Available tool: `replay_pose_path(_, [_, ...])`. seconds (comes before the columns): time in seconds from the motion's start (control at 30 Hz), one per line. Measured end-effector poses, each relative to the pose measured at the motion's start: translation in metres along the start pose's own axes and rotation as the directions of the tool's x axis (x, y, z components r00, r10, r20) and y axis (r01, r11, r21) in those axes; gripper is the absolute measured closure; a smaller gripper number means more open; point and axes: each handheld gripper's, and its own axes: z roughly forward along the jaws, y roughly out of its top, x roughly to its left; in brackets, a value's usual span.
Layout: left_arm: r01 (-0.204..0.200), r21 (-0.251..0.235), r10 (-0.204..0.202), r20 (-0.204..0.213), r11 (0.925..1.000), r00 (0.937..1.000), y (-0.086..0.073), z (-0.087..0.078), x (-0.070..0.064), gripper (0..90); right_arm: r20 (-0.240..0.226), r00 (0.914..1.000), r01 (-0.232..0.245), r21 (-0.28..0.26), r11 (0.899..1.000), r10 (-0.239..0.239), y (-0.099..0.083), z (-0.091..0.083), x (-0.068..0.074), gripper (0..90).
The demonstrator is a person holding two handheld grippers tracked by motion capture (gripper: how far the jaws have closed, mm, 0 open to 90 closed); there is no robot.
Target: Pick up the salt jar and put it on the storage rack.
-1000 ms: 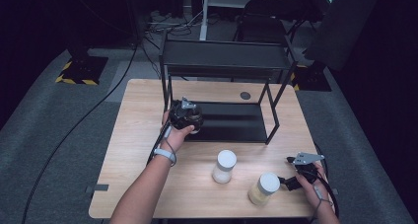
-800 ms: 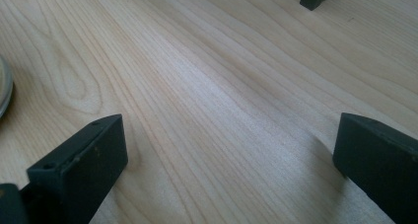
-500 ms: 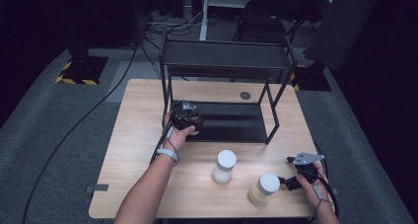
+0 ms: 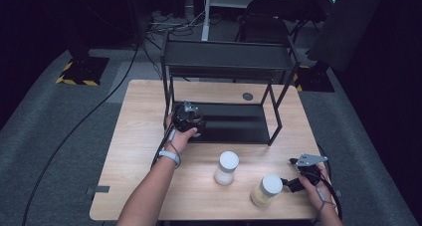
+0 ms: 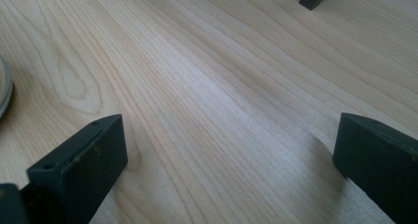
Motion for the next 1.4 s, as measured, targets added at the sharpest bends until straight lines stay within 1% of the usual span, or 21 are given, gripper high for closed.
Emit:
replay_pose_path(0.07, [-0.001, -0.016, 0.001, 0.002, 0.9999, 1.0, 0.001, -0.004, -0.001, 13.1, 0.001, 1.0, -0.001, 0.0, 1.0, 0.001, 0.0, 0.0, 0.0, 0.0])
replay_pose_path(0.2, [-0.019, -0.043, 0.019, 0.004, 0.9989, 0.9998, 0.004, -0.015, -0.003, 11.6, 0.001, 1.0, -0.001, 0.0, 1.0, 0.001, 0.0, 0.0, 0.0, 0.0])
replay_pose_path(0.33, [-0.04, -0.068, 0.04, 0.002, 0.9969, 0.9992, 0.008, -0.03, -0.007, 10.9, 0.001, 1.0, -0.001, 0.0, 1.0, 0.001, 0.0, 0.0, 0.0, 0.0])
replay_pose_path(0.43, [-0.037, -0.103, 0.038, 0.005, 0.994, 0.9993, 0.007, -0.043, -0.008, 10.9, 0.001, 1.0, -0.001, 0.0, 1.0, 0.001, 0.0, 0.0, 0.0, 0.0])
replay_pose_path(0.53, [-0.045, -0.107, 0.045, 0.004, 0.9932, 0.999, 0.009, -0.055, -0.01, 10.9, 0.001, 1.0, -0.001, 0.0, 1.0, 0.001, 0.0, 0.0, 0.0, 0.0])
replay_pose_path(0.73, [-0.085, -0.118, 0.086, -0.004, 0.9893, 0.9963, 0.011, -0.083, -0.013, 10.8, 0.001, 1.0, -0.001, 0.0, 1.0, 0.001, 0.0, 0.0, 0.0, 0.0])
replay_pose_path(0.83, [-0.1, -0.112, 0.1, -0.002, 0.9886, 0.995, 0.012, -0.096, -0.01, 9.6, 0.001, 1.0, -0.001, 0.0, 1.0, 0.001, 0.0, 0.0, 0.0, 0.0])
replay_pose_path(0.93, [-0.101, -0.11, 0.102, 0.0, 0.9888, 0.9948, 0.01, -0.109, -0.007, 9.2, 0.001, 1.0, -0.001, 0.0, 1.0, 0.001, 0.0, 0.0, 0.0, 0.0])
replay_pose_path(0.97, [-0.099, -0.112, 0.1, 0.002, 0.9888, 0.995, 0.008, -0.113, -0.006, 9.0, 0.001, 1.0, -0.001, 0.0, 1.0, 0.001, 0.0, 0.0, 0.0, 0.0])
replay_pose_path(1.17, [-0.115, -0.116, 0.117, 0.007, 0.9866, 0.9931, 0.0, -0.135, -0.002, 8.1, 0.001, 1.0, -0.001, -0.001, 1.0, 0.001, 0.0, 0.0, 0.0, 0.0])
replay_pose_path(1.27, [-0.115, -0.116, 0.117, 0.014, 0.9866, 0.993, -0.006, -0.142, 0.001, 7.9, 0.001, 1.0, -0.001, 0.0, 1.0, 0.001, 0.0, 0.0, 0.0, 0.0])
replay_pose_path(1.4, [-0.112, -0.111, 0.114, 0.012, 0.9875, 0.9934, -0.016, -0.15, 0.005, 7.7, 0.001, 1.0, -0.002, -0.001, 1.0, 0.002, 0.0, 0.0, 0.0, 0.0])
